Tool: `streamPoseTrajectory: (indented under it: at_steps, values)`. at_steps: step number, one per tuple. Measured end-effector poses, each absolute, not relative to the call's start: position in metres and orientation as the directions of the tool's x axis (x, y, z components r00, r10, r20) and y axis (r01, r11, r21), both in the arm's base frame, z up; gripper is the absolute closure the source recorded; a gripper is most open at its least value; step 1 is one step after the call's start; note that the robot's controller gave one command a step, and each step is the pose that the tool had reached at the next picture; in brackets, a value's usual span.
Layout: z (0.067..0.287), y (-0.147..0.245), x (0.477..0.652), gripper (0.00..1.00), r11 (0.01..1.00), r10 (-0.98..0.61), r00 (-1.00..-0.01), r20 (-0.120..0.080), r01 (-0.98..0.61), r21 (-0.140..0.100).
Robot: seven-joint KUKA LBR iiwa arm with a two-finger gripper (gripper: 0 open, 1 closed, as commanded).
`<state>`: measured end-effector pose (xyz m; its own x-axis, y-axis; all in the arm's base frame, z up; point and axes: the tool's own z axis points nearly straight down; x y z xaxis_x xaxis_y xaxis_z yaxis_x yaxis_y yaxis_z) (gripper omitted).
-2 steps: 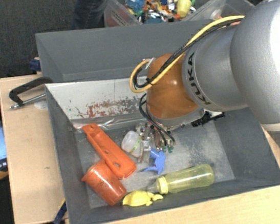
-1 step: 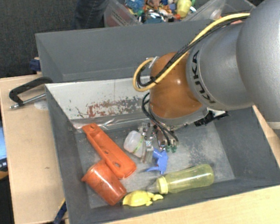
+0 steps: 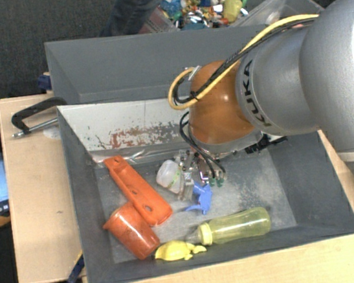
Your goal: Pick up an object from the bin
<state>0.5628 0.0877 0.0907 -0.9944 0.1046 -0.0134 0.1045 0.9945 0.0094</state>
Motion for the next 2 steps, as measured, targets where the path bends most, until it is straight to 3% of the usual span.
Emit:
streamPoseTrajectory:
  at_steps: [1,2]
  values:
    - [0.12,0.087,0.557,1.0,0.995,0.103,-0.995,-0.006,0.103,0.008]
    - [0.154,0.083,0.56,1.0,0.993,0.116,-0.993,-0.017,0.116,0.011]
